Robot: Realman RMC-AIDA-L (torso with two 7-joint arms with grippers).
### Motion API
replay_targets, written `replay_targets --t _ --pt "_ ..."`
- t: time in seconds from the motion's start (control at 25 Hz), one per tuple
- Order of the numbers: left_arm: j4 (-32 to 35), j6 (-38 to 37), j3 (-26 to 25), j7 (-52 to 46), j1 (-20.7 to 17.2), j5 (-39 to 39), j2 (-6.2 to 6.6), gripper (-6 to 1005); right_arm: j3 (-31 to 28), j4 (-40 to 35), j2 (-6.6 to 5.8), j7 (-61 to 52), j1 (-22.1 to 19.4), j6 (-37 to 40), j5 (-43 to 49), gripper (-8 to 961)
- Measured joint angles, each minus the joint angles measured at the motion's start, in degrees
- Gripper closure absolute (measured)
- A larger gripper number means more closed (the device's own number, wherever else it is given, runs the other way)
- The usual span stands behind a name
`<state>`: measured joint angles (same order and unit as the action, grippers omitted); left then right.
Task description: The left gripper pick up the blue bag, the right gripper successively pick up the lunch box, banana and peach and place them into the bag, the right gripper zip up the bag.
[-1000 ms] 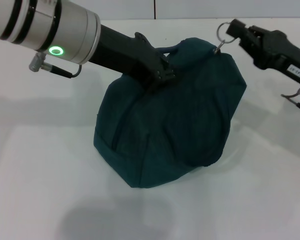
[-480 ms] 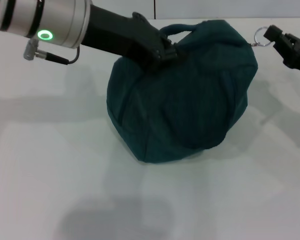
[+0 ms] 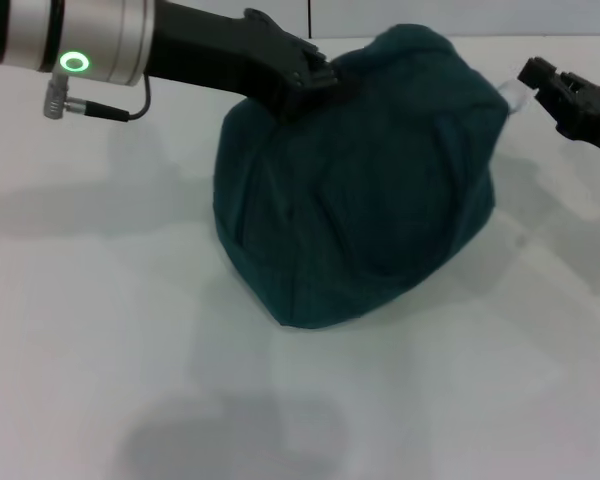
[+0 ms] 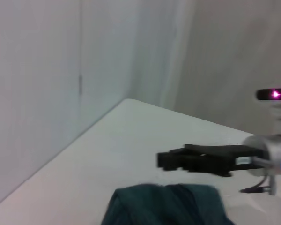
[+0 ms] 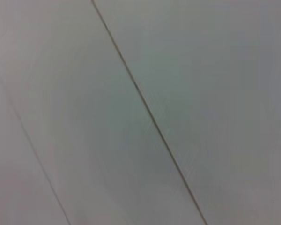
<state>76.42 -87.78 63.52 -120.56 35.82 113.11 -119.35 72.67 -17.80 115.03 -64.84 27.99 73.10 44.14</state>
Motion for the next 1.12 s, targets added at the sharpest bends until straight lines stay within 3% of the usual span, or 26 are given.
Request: replay_targets --t 0.32,0.52,0.68,0.72,0.92,0.96,1.04,1.12 --pt "-4.62 3.35 -1.90 0.85 -0.01 -0.49 -0.04 935 -1.26 -0.07 -0.37 1.46 -1.40 2.62 -0.41 829" --pt "-6.23 5.38 -2.53 1.94 -0.65 -0.85 -0.12 931 -1.41 -0.07 -0.84 1.49 -1.70 2.92 -0.45 613" --pt "-5.86 4.88 -3.50 6.42 -3.31 -5.96 -0.03 784 -1.38 -0.06 -1.70 1.49 -1.76 4.87 -0.33 425" --pt "-5.68 4.07 -3.54 8.87 -4.71 -8.76 0.11 748 -0.81 -0.39 -3.42 1.50 -1.78 8.76 0.92 378" --pt "-5.71 -1.78 -4.39 18.58 -12.19 -17.69 1.09 517 -0.49 -4.54 -7.59 1.09 -2.32 19.55 10.92 218" --pt "-5.67 -3.42 -5.18 20.07 -13.66 -18.32 1.10 468 -0.56 -5.95 -7.97 1.08 -2.87 21.32 12.59 186" --pt "-5.99 -6.42 -6.80 24.03 -16.67 -18.47 0.72 261 -0.73 -10.09 -8.47 1.07 -4.65 24.60 16.51 107" --pt "-7.40 -7.86 -7.60 28.98 -20.07 -17.85 0.26 240 -1.00 -14.37 -8.04 1.04 -6.83 26.17 20.23 67"
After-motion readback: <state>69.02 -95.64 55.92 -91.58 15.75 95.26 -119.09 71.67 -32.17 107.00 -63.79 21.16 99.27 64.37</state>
